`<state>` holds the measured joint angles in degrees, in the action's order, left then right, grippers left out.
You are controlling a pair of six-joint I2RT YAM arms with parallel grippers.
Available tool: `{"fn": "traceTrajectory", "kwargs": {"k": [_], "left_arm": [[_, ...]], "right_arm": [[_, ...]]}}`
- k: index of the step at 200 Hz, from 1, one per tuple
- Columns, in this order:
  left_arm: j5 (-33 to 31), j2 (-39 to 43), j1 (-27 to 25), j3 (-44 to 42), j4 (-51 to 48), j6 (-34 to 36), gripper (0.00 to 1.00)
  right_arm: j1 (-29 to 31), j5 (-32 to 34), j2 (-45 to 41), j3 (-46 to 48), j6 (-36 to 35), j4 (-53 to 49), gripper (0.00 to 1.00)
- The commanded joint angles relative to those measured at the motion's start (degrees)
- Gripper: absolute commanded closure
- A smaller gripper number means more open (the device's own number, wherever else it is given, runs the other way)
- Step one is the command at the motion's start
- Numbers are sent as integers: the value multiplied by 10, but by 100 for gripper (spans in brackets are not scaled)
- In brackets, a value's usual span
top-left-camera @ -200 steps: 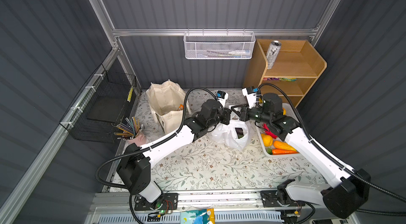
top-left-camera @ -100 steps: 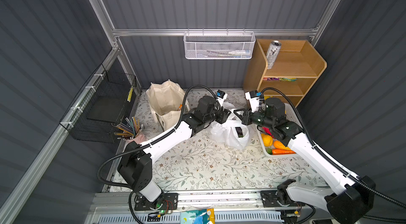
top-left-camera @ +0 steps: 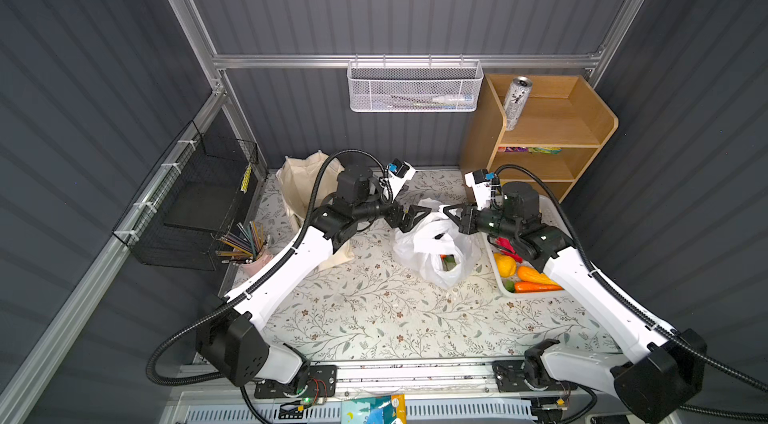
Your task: Place the mixed food into the grocery bags and tie them
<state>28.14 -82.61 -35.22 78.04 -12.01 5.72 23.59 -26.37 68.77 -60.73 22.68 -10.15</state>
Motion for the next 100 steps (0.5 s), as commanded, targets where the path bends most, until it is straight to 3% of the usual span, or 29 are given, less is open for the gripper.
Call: {"fn": "traceTrajectory", "kwargs": {"k": [1,20,42,100], "left_arm": [[52,6,-7,22,-128,78,0],[30,6,-24,51,-196,109,0],[-46,4,-64,57,-249,134,0],[-151,27,-82,3,-185,140,0]], "right_arm": [[-3,-8,3,-23,-9,-6,100],[-4,-7,5,-29,-13,-12,100],[-5,-7,5,-33,-14,-13,100],[-7,-8,1,-33,-17,-18,100]]}}
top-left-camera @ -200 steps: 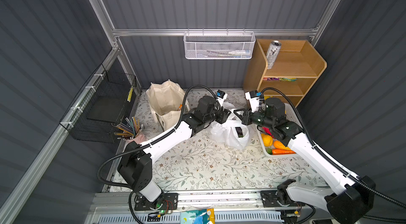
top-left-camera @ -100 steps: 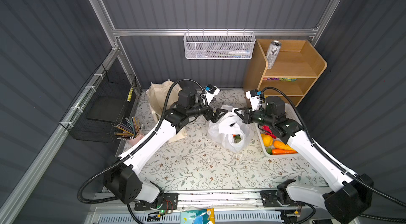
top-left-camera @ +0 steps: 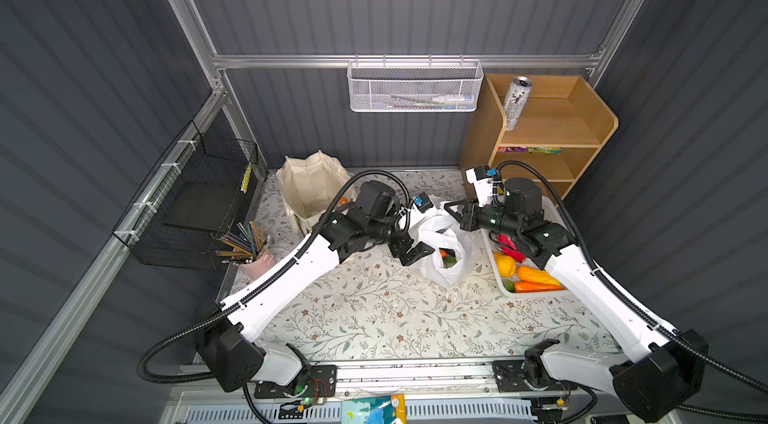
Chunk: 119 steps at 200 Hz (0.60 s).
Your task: Place the mixed food into the grocery bags and tie them
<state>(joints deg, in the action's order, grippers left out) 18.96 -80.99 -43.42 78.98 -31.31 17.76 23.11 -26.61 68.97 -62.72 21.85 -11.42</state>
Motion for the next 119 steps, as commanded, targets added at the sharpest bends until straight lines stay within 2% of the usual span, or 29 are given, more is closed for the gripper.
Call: {"fn": "traceTrajectory", "kwargs": {"k": [1,28,119], "left_arm": [[-62,10,0,-6,9,19,0],[-117,-5,-7,-16,55,16,0],[-128,-60,-15,2,119,22,0]], "right_arm": [[-3,-5,-1,-13,-8,-5,100],[-4,-15,-2,-16,-8,-6,100],[-4,-32,-22,-29,-10,-18,100]]}}
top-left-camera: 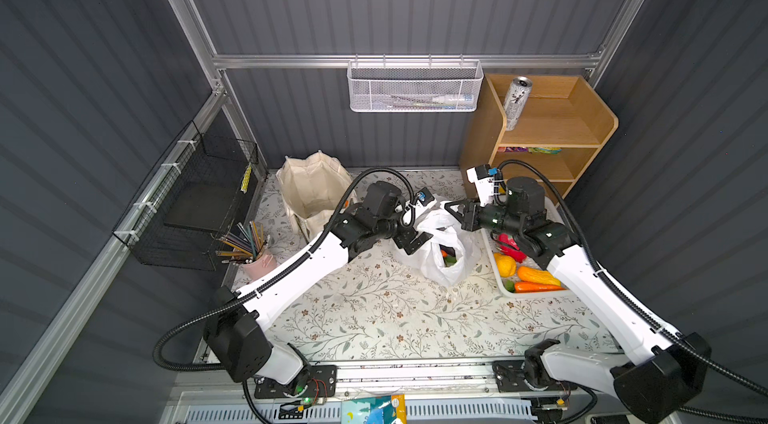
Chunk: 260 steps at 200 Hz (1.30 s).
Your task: Place the mixed food into the grocery bags and tie them
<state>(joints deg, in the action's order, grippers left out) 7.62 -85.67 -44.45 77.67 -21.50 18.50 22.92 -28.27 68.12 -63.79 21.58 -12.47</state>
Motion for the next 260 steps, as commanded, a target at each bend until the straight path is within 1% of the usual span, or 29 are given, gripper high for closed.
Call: {"fn": "traceTrajectory", "kwargs": {"k": [1,55,83,93,113,130,137,142,184,214,247,260], "left_arm": [[-15,-13,-5,15,21,15,0],[-55,-26,-6,5,89,21,0],[-32,-24,-6,8,93,24,0],[-13,-22,-5,8,88,28,0],[28,-26,-6,28,41,36,0],[45,-23,-6,28,16,37,0],[48,-23,-5,28,15,35,0],[49,-23,-5,49,16,34,0],[44,-38,-6,63,29,36,0],[51,-62,-6,83,12,44,0],[61,-69,-6,75,27,40,0],[64,-70,-6,70,42,37,3]], "right_arm": [[-2,-16,-13,-19,-8,-7,100],[-2,-26,-16,-13,-4,-8,100],[-2,-25,-19,-9,-4,-9,100],[-1,-25,-19,-9,-5,-10,100],[-2,-23,-20,-8,-7,-11,100],[-2,-21,-19,-7,-8,-11,100],[-2,-22,-19,-7,-8,-11,100],[-2,-22,-19,-7,-8,-10,100],[-2,-24,-20,-4,-4,-8,100],[-2,-23,-25,-2,-6,-10,100],[-2,-27,-25,-1,-4,-9,100],[-1,-29,-26,-2,-4,-8,100]]}}
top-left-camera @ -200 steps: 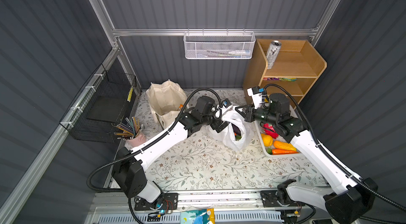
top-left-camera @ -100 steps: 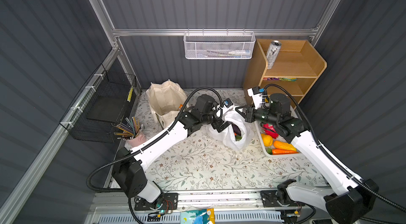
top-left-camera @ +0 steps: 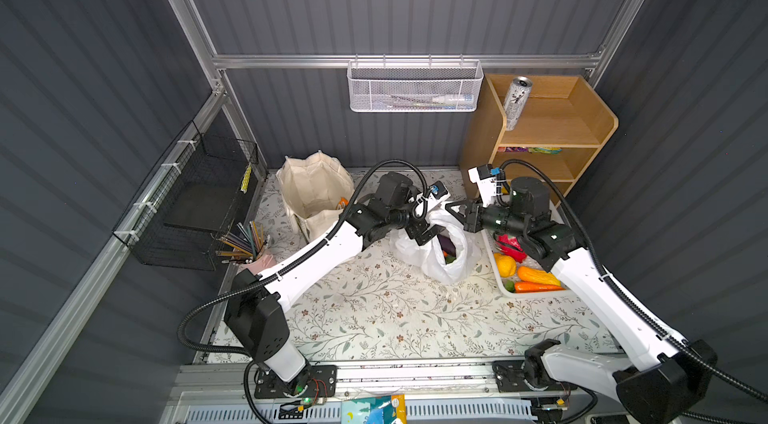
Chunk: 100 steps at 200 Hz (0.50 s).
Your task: Place the mixed food into the grocery bags and tie them
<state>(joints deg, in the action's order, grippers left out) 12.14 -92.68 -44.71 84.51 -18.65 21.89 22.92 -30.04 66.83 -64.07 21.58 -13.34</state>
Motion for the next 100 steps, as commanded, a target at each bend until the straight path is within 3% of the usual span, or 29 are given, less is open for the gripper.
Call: {"fn": "traceTrajectory", "kwargs": {"k": [1,63,75,100], "left_arm": [[19,0,-3,1,15,2,3],[87,-10,11,-8,66,-25,28],[95,-13,13,-6,64,-27,41],[117,-20,20,0,50,-36,88]], "right_arm": [[-1,-12,-13,2,-4,1,100],[-2,-4,-20,9,-7,-2,100],[-2,-2,-21,10,-7,-3,100],[-7,9,-23,9,-3,2,100]]}}
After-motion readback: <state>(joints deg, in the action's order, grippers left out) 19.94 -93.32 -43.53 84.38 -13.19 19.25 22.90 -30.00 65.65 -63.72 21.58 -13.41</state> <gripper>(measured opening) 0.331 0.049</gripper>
